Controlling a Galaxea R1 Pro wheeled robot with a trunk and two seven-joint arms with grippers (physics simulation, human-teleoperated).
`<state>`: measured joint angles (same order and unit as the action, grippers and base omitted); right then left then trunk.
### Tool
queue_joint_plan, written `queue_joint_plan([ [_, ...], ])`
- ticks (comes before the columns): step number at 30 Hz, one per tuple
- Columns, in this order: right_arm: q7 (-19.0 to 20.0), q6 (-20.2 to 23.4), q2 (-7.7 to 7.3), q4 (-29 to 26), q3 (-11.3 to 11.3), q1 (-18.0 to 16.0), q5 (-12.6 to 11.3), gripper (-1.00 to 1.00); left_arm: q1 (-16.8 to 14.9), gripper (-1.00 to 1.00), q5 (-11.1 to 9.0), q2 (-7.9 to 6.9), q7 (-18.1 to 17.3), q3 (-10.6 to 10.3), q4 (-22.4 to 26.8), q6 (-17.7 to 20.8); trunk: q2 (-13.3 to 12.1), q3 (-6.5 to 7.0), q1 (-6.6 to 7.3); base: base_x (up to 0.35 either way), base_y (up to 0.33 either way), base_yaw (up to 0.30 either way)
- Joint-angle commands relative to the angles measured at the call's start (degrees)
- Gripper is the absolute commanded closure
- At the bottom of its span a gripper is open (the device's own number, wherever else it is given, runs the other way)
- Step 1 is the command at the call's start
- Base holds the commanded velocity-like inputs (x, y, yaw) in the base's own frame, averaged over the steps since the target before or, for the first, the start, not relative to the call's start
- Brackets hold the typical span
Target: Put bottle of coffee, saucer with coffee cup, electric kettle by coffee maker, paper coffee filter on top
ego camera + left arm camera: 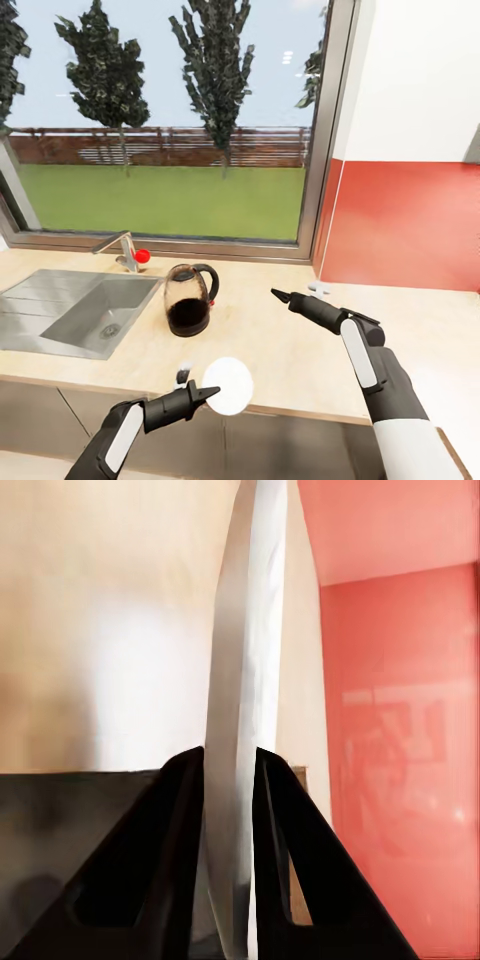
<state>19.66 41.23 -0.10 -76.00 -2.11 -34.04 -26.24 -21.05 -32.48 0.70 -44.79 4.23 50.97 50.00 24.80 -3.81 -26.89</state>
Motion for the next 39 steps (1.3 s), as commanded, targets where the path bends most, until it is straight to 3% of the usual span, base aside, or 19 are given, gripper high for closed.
queue_joint_plan([
  [1, 0.2, 0.35, 0.01, -0.03, -0.09, -0.06, -0.07, -1.0, -0.05, 1.0, 0.08, 0.03, -0.13, 0.18, 0.01, 0.19, 0.13, -0.13, 0.0, -0.334, 0.178, 0.0],
  [30, 0.12, 0.35, -0.11, -1.5, -0.18, -0.06, -0.11, -1.0, 0.01, 1.0, -0.2, -0.47, -0.13, 0.07, 0.09, 0.25, 0.13, -0.13, 0.0, -0.334, 0.181, 0.0],
  [34, 0.12, 0.35, -0.12, -1.5, -0.18, -0.06, -0.07, -1.0, 0.21, 1.0, -0.21, -1.53, -0.13, 0.14, -0.08, 0.21, 0.13, -0.13, 0.0, -0.331, 0.181, 0.0],
  [39, 0.12, 0.35, -0.12, -1.33, -0.16, -0.06, 0.02, -1.0, 0.55, 1.0, -0.8, -6.19, -1.35, 0.23, -0.81, 0.07, 0.13, -0.13, 0.0, -0.321, 0.18, 0.0],
])
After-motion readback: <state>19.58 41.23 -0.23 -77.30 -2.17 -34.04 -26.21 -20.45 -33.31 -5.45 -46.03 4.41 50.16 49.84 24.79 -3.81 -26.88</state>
